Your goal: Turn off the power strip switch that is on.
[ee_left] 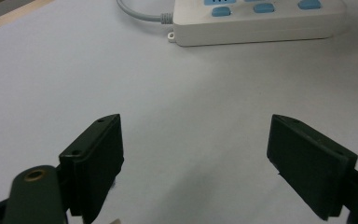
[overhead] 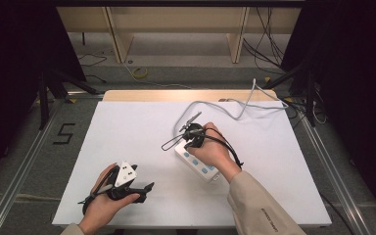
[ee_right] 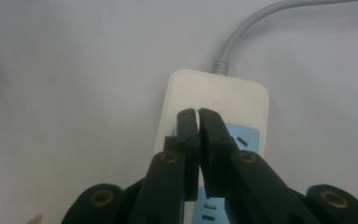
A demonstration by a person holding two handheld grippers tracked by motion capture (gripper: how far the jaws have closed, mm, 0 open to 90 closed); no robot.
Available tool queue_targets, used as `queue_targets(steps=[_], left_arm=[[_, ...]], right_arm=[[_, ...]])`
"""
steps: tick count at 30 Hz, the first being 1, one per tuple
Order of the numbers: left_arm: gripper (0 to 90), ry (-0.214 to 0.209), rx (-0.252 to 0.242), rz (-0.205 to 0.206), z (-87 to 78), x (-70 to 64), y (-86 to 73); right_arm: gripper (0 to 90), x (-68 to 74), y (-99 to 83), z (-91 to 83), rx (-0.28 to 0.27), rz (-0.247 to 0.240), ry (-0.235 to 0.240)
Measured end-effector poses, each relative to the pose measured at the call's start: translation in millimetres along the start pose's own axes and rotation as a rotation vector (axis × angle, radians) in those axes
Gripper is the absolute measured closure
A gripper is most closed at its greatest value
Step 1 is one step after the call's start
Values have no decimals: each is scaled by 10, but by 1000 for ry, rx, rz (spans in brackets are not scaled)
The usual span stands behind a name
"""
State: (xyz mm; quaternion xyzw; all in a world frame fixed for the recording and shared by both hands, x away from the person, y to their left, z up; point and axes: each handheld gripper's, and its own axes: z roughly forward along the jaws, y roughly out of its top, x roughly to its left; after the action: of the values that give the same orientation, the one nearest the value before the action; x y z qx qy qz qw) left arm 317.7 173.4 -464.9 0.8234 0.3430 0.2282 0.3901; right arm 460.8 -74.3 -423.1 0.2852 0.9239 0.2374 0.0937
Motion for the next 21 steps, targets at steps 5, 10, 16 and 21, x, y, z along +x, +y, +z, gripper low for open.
queue_targets(steps=[5, 10, 16, 21], left_arm=[[184, 1, 1, 1, 1, -1, -1], [184, 1, 0, 1, 2, 1, -2], [184, 1, 1, 0, 2, 3, -3], [184, 2, 2, 0, 2, 5, -4]], right_arm=[[843, 11, -16, -28, -13, 4, 2], [810, 14, -57, -62, -31, 11, 11], [745, -4, -126, -95, -60, 7, 14], [692, -15, -178, -133, -74, 27, 17]])
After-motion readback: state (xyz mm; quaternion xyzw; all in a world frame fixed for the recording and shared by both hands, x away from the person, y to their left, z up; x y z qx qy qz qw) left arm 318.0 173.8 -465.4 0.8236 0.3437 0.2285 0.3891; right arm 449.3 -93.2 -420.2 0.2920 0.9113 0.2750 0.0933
